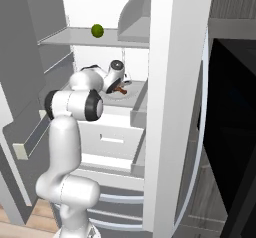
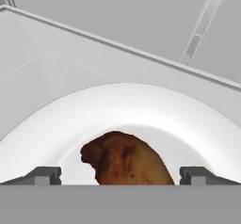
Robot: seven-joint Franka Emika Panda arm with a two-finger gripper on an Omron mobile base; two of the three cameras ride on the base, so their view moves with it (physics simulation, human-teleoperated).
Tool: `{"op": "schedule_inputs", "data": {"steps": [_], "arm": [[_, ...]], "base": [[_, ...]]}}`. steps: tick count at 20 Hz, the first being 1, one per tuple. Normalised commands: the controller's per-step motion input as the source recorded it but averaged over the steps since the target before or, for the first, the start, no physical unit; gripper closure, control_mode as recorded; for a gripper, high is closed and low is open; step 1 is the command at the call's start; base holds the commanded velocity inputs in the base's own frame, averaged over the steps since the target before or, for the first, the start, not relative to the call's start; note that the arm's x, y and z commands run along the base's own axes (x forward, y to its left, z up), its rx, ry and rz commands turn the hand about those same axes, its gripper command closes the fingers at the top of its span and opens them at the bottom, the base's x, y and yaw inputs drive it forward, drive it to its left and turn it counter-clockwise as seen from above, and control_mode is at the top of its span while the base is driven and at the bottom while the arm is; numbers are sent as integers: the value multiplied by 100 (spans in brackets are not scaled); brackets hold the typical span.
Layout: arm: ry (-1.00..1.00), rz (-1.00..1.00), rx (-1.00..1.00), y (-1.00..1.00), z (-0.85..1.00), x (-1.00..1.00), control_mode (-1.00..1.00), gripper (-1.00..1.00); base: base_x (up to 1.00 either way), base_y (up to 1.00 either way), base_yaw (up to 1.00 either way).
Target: Transport the chicken drumstick from the fridge to the microwave and turn on the microwave.
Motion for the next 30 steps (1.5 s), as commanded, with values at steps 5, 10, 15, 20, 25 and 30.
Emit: {"op": "schedule_inputs", "data": {"steps": [5, 10, 15, 20, 25, 30], "arm": [[1, 4, 0, 0, -11, 17, -100, -100], [0, 5, -2, 0, -6, 17, -100, -100], [0, 4, -2, 0, -10, 13, -100, -100], [4, 2, 0, 0, -16, 9, -100, -100], [6, 0, 0, 0, -19, -1, -100, 100], [4, 0, 0, 0, -26, -19, -100, 100]], "base": [[0, 0, 0], [0, 0, 0], [0, 0, 0], [0, 0, 0], [0, 0, 0], [0, 0, 0]]}}
